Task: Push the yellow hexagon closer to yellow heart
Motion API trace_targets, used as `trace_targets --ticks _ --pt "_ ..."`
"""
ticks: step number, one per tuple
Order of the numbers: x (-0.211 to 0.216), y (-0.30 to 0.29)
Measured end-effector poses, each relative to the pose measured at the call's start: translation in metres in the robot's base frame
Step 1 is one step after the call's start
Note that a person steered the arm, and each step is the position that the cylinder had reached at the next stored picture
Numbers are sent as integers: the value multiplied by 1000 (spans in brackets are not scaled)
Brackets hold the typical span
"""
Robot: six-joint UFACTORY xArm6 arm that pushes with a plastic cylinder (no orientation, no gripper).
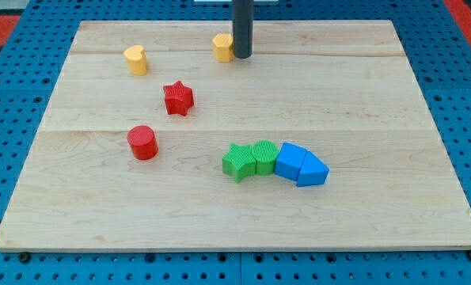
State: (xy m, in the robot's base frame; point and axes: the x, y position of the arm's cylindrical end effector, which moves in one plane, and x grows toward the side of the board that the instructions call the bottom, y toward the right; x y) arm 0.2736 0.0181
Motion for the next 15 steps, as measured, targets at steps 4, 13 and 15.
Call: trace_targets --ticks 4,13,15 --pt "-2 -35" --pt "-52 -78" --pt "-7 31"
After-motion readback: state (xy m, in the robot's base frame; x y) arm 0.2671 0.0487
